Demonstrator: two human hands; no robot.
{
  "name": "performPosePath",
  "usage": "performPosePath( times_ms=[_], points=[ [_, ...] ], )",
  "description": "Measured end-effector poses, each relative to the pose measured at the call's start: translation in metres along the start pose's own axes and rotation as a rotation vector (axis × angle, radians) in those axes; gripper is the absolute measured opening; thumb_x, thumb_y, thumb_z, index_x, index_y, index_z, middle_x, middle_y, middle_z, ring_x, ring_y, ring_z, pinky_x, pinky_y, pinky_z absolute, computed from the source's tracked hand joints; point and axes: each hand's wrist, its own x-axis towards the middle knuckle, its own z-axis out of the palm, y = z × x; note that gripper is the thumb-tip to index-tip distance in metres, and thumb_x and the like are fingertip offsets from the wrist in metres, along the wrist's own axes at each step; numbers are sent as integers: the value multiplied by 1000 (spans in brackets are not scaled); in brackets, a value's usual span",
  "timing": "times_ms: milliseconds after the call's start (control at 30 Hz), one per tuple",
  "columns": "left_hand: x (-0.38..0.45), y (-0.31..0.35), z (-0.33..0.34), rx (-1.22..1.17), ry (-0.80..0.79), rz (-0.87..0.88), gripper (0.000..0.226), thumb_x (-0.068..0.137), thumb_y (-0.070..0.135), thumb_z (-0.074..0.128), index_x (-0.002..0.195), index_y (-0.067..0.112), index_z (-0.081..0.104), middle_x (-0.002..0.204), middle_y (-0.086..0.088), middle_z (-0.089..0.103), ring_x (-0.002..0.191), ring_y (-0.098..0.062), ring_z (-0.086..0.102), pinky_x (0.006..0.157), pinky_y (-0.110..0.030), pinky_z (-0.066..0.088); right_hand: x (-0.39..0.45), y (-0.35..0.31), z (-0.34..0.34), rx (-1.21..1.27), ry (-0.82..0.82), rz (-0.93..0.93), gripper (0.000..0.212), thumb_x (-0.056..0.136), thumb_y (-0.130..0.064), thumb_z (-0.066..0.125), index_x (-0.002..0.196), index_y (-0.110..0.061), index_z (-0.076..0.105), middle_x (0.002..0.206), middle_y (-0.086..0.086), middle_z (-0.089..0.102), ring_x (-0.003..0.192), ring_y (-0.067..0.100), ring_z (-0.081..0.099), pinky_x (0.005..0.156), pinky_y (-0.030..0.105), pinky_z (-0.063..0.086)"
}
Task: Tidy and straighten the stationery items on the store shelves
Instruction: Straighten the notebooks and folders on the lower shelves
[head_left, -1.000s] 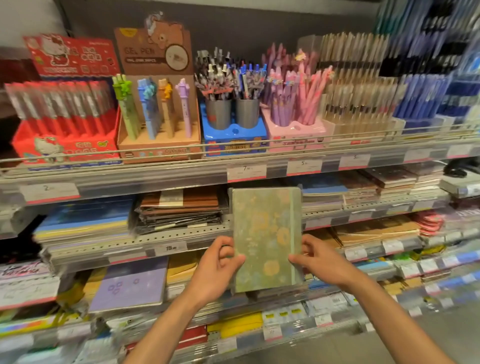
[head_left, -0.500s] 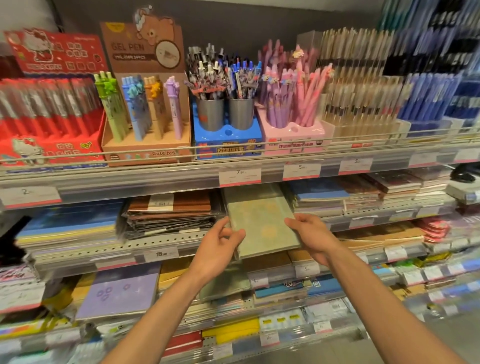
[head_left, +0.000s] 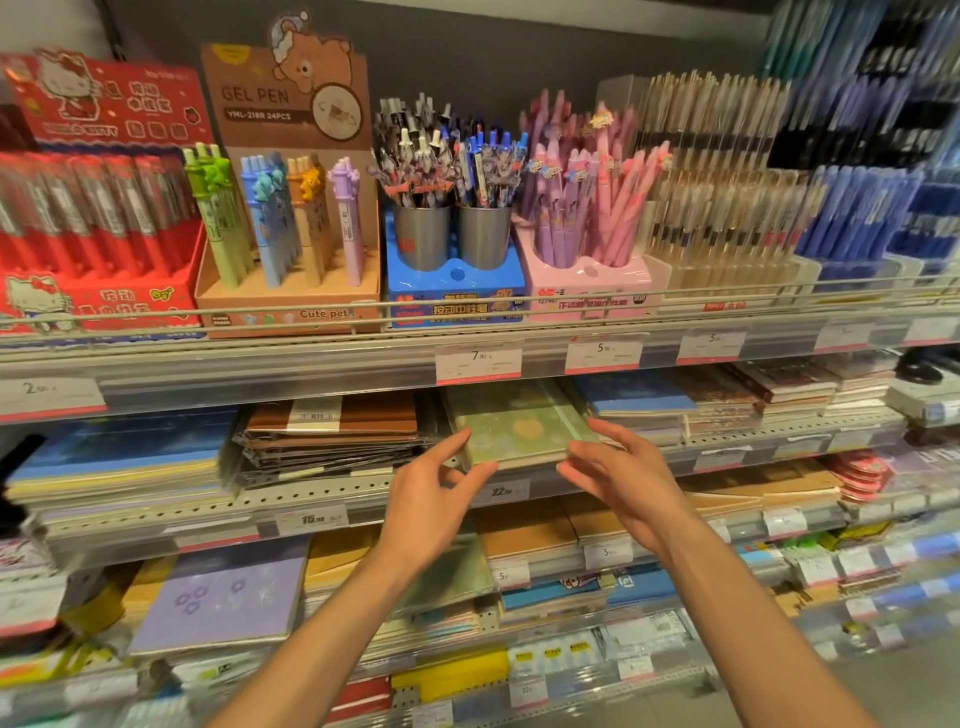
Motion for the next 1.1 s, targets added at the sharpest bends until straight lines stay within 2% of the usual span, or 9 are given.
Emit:
performPosePath(
  times_ms=[100,233,300,367,433,567,667,900,1100],
  points=[
    [11,2,5,249,89,76,57,90,51,62,140,27,52,74,11,70,66,2,63,79,-22,53,4,1,12,-109,107,-122,51,88,4,67,135,-12,53,122,10,61,100,21,71,82,27,60],
    [23,0,6,540,162,143,53,96,53,51,141,25,53,96,4,76,82,-13,71,81,-35,58,17,9,23,-280,175,-233,52,89,-12,71,138,-15,53,132,7,56,96,16,71,85,29,59],
    [18,-3,-1,642,163,221,48,97,50,52,136,24,58,106,3,73,88,-18,71,73,-38,59,17,14,18,-500,223,-309,50,89,-27,71,137,-21,54,123,3,65,95,14,70,93,37,56],
    [12,-9,-11,740,173,344,40,97,46,53,127,22,63,104,3,67,84,-17,68,62,-35,58,14,17,10,-775,265,-468,47,91,-35,68,135,-23,56,113,-4,67,98,10,66,95,32,52],
    [14,-18,-20,866,208,499,33,95,41,58,118,19,67,99,2,62,85,-16,60,60,-30,53,13,17,2,-1074,284,-724,41,92,-34,66,130,-19,60,121,-5,60,110,12,57,95,29,45],
    [33,-24,-17,1015,193,651,36,94,42,60,119,18,68,116,-3,66,109,-23,58,91,-39,47,25,18,1,-1478,241,-1045,32,92,-35,65,120,-19,69,126,1,63,121,25,50,99,44,40],
    [44,-24,-8,1012,178,626,34,96,42,56,119,21,68,118,1,70,115,-21,60,103,-42,42,37,16,3,-1529,205,-1079,29,94,-39,56,113,-22,72,118,-3,68,119,22,54,106,45,34],
    [59,-23,4,1010,195,483,24,100,34,49,109,25,70,109,2,74,113,-22,62,102,-42,41,57,12,13,-1545,230,-1002,25,97,-36,57,112,-22,70,107,-3,71,104,22,59,106,48,35],
    [48,-23,-3,890,142,471,36,100,39,44,125,22,64,122,1,67,122,-20,56,107,-40,41,48,20,10,-1423,203,-940,35,97,-36,55,126,-19,64,124,0,65,123,23,51,114,47,29]
  ],
)
